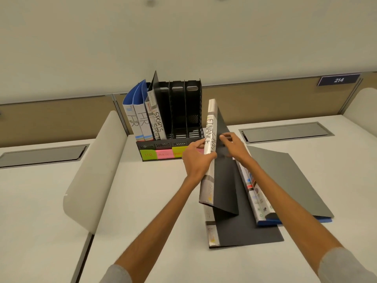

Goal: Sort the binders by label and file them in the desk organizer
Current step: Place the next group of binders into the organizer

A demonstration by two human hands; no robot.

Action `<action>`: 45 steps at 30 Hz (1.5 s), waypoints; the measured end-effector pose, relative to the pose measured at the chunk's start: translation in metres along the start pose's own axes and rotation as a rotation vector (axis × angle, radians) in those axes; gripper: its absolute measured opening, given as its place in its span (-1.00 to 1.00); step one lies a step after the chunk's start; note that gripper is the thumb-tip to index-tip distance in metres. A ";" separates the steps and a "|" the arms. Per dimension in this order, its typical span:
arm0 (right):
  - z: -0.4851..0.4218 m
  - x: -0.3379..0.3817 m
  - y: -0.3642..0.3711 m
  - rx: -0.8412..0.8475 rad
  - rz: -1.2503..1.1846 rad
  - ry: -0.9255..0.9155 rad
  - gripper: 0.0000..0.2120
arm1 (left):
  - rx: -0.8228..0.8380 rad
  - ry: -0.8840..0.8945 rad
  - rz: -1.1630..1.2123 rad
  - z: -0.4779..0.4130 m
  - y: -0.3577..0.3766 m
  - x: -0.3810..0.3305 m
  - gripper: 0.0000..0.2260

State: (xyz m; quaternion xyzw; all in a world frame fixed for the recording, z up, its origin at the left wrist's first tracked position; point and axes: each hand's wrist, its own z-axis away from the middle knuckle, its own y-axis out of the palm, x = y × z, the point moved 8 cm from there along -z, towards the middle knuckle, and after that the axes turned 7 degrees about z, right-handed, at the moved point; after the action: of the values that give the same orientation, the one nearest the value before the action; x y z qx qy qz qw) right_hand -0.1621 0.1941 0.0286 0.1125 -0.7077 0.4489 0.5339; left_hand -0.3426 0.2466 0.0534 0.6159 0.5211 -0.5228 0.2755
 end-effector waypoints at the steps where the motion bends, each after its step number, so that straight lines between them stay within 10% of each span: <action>1: -0.006 0.014 -0.006 -0.006 -0.031 0.001 -0.59 | -0.005 0.036 -0.004 -0.003 -0.003 -0.007 -0.47; 22: -0.035 0.268 -0.048 -0.175 -0.090 -0.431 -0.68 | -0.247 0.509 -0.115 -0.018 -0.065 -0.063 -0.55; 45: -0.035 0.365 -0.059 -0.518 0.041 -0.754 -0.71 | -0.025 0.193 0.046 -0.067 -0.062 0.016 -0.52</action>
State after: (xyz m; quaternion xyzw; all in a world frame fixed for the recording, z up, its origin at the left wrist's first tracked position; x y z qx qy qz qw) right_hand -0.2496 0.3039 0.3729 0.1166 -0.9436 0.1954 0.2407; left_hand -0.3776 0.3301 0.0713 0.6716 0.5377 -0.4479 0.2435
